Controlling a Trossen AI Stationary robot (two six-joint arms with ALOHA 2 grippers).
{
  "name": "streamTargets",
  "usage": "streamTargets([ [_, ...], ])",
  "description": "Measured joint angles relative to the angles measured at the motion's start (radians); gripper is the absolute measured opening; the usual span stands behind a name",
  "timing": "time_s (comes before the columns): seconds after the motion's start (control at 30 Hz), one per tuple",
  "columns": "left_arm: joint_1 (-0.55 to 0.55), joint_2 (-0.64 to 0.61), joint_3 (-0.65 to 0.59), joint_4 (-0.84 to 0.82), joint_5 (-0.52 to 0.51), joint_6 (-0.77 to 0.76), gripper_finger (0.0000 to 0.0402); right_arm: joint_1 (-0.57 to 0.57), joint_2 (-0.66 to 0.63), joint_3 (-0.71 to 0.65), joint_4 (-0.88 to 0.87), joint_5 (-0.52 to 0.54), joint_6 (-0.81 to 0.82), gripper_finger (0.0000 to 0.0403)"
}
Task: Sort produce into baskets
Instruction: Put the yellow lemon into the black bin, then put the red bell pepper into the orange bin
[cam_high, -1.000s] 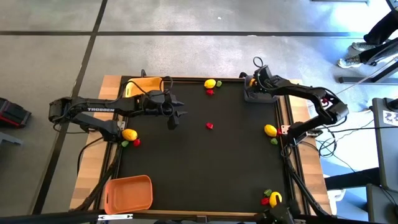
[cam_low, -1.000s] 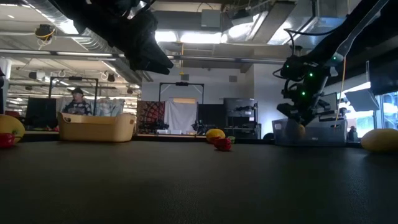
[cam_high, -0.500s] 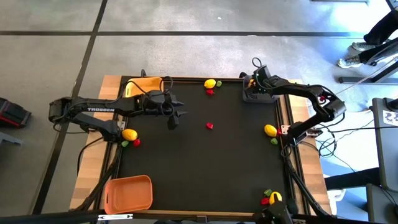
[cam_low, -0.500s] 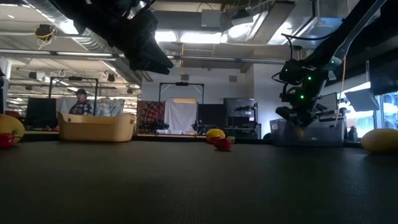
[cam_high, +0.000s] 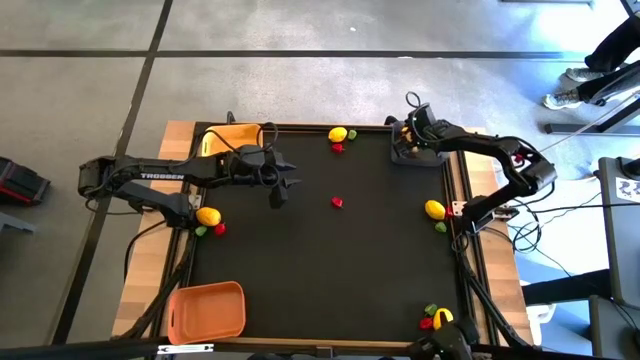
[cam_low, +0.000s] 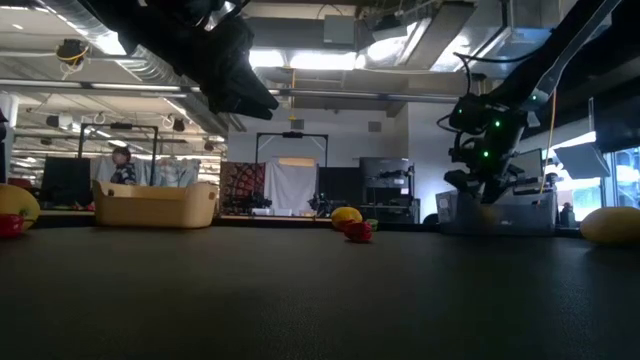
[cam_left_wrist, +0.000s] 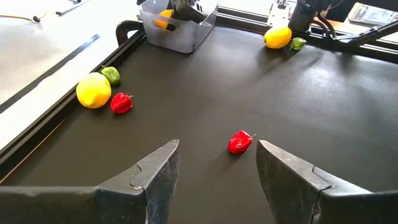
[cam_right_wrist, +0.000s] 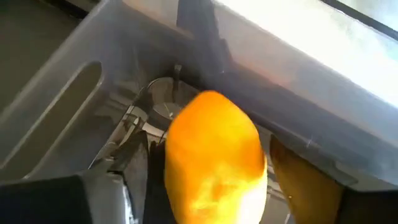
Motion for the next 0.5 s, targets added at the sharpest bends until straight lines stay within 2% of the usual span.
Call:
streamTargets([
  [0.2,0.001,-0.015,0.0,-0.013,0.0,0.0,0.0207,0.0,-0.111,0.046,-0.091,-0.003,-0.003,0.0284],
  [0.33,0.01,-0.05,0.019,-0.098,-0.004,0.0,0.0207,0.001,-0.217,0.065,-0.15,-0.022,-0.003,0.0284],
  [0.5,0.023,-0.097,0.089,-0.296,-0.121,0.001,0.0207,0.001,-0.351,0.066,-0.185,-0.112,0.013,0.0284],
])
